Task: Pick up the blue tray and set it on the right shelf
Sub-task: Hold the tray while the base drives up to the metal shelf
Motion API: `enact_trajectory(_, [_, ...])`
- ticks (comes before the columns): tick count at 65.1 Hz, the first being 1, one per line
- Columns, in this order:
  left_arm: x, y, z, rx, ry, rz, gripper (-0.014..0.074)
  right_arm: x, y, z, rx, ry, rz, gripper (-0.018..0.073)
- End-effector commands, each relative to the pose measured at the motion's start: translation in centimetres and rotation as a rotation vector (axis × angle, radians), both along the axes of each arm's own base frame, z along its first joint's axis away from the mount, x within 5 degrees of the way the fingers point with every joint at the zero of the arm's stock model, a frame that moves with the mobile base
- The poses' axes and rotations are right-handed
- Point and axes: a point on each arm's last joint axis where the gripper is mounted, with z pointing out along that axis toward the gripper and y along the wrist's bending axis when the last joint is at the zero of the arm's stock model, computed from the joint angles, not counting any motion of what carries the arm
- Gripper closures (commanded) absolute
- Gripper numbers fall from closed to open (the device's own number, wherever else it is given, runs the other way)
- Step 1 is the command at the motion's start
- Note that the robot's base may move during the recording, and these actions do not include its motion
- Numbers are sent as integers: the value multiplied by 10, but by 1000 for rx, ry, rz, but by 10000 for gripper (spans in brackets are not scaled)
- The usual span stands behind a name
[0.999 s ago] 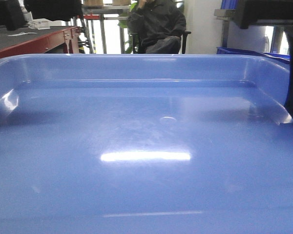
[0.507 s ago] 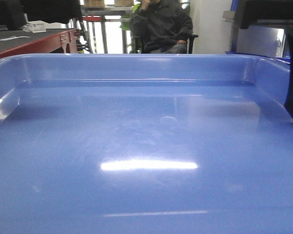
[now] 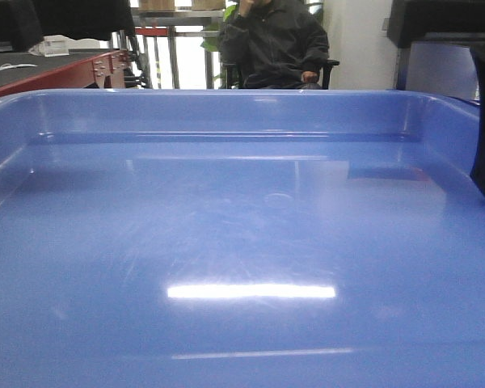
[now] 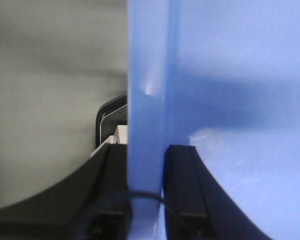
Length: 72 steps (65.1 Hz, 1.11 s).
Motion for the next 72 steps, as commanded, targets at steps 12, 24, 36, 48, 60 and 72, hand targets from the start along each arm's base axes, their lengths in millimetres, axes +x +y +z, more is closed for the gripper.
enact_trajectory(12, [-1,1,10,-20,-33,-3,559,2,-2,15,35,-80,-4,294])
enact_trajectory(24, [-1,1,10,-20,-33,-3,559,2,-2,15,35,-80,-4,294])
enact_trajectory(36, [-1,1,10,-20,-33,-3,559,2,-2,15,35,-80,-4,294])
enact_trajectory(48, [-1,1,10,-20,-33,-3,559,2,-2,15,35,-80,-4,294])
enact_trajectory(60, [-1,1,10,-20,-33,-3,561,2,-2,15,35,-80,-4,294])
enact_trajectory(72, [-1,1,10,-20,-33,-3,562,2,-2,15,35,-80,-4,294])
